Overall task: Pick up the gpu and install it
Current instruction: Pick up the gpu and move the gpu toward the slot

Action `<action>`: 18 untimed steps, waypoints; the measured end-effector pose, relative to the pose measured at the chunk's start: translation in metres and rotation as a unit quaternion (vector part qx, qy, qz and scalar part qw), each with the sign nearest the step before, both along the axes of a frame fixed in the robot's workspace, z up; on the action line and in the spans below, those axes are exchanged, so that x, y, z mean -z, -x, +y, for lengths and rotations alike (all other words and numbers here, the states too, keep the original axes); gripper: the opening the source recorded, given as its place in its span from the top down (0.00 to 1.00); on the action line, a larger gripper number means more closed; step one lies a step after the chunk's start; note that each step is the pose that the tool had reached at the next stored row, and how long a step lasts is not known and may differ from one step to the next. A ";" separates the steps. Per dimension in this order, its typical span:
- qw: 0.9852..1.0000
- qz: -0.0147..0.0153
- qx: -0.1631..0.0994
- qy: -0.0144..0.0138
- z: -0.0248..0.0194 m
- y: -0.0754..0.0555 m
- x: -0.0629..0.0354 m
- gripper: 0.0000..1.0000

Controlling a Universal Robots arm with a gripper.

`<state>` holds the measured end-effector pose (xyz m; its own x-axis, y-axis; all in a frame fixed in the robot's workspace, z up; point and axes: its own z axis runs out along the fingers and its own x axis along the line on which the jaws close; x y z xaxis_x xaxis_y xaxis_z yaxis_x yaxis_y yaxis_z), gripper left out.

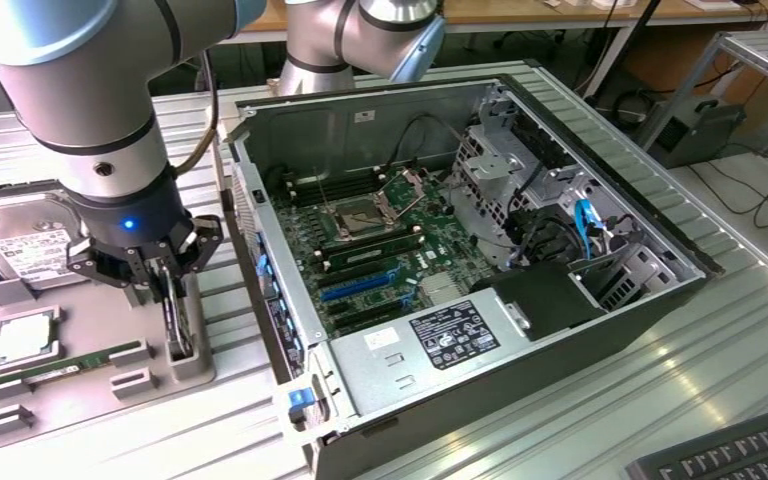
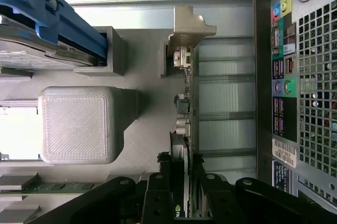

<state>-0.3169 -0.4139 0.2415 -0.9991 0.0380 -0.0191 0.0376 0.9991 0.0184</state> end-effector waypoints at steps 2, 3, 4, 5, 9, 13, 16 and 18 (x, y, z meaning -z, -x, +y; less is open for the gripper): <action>1.000 0.000 0.000 0.000 0.0000 0.000 -0.0025 0.74; 1.000 0.000 0.000 0.000 0.0000 0.000 -0.0047 0.74; 1.000 0.000 0.000 0.000 0.0000 0.000 -0.0062 0.74; 1.000 0.000 0.000 0.000 0.0000 0.000 -0.0082 0.74; 1.000 0.000 0.000 0.000 0.0000 0.000 -0.0227 0.74; 1.000 0.000 0.000 0.000 0.0000 0.000 -0.0445 0.74; 1.000 0.000 0.000 0.000 0.0000 0.000 -0.0585 0.74; 1.000 0.000 0.000 0.000 0.0000 0.000 -0.0675 0.74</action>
<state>-0.3166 -0.4139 0.3090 -0.9991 0.0376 -0.0190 0.0372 0.9991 0.0188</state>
